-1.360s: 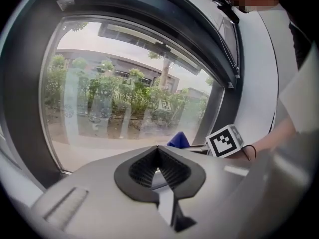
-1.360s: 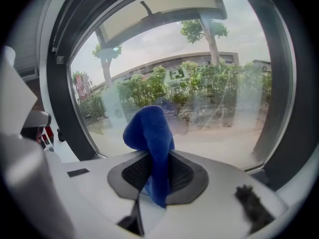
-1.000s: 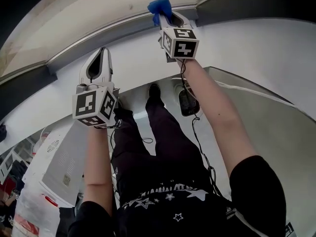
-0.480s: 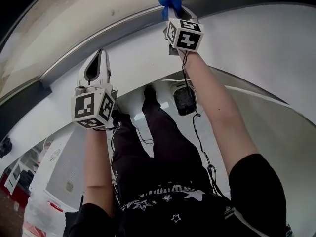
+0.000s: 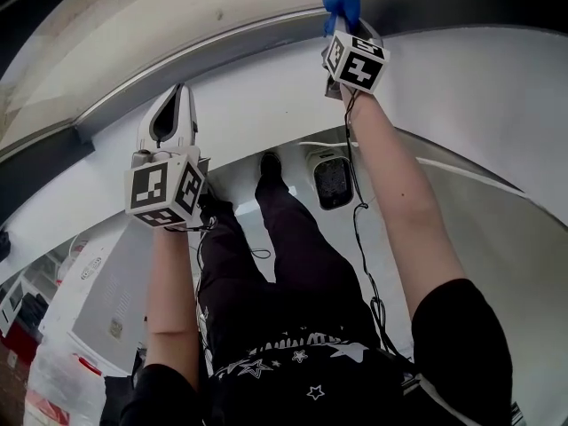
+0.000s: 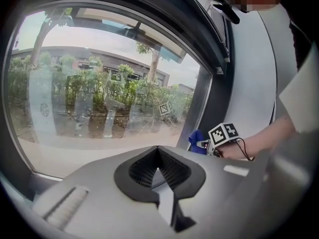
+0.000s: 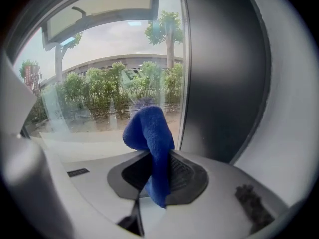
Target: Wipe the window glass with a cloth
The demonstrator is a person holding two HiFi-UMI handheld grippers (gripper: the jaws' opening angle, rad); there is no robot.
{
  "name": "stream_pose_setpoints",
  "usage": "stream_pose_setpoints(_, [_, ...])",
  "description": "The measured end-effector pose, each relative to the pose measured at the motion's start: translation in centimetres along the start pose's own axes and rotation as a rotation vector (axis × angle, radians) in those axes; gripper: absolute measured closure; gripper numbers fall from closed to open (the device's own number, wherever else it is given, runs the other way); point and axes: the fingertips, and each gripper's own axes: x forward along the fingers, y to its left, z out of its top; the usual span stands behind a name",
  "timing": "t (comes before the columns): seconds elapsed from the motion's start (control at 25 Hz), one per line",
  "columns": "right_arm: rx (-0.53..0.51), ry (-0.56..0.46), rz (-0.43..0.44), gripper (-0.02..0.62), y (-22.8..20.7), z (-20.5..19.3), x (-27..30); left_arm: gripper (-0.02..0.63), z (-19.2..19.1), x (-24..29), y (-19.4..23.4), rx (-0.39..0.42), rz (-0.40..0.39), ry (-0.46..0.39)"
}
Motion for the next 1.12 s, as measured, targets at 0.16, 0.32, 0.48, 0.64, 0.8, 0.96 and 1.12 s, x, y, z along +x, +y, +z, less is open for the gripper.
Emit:
stream_pose_setpoints(0.16, [-0.021, 0.010, 0.036, 0.520, 3.3, -1.1, -1.4, 0.598, -1.0, -2.9, 2.9, -0.024, 0.052, -0.011])
stream_pose_setpoints(0.32, [-0.053, 0.019, 0.112, 0.519, 9.5, -2.5, -3.7, 0.598, -2.0, -6.6, 6.5, -0.064, 0.092, -0.039])
stream_pose_setpoints(0.48, [-0.112, 0.046, 0.206, 0.520, 18.3, -5.0, -5.7, 0.598, -3.7, -11.1, 11.2, -0.093, 0.144, -0.048])
stream_pose_setpoints(0.64, [-0.160, 0.066, 0.320, 0.520, 27.7, -7.3, -7.2, 0.598, -6.1, -15.5, 16.0, -0.130, 0.213, -0.044])
stream_pose_setpoints(0.8, [-0.198, 0.065, 0.472, 0.519, 38.5, -9.0, -7.7, 0.598, -8.1, -19.3, 21.3, -0.173, 0.297, -0.045])
stream_pose_setpoints(0.96, [-0.257, 0.063, 0.593, 0.520, 48.9, -10.5, -8.4, 0.598, -9.9, -22.7, 25.5, -0.190, 0.344, -0.046])
stream_pose_setpoints(1.12, [-0.303, 0.051, 0.676, 0.520, 57.5, -11.7, -8.8, 0.598, -11.3, -24.6, 29.3, -0.219, 0.370, -0.053])
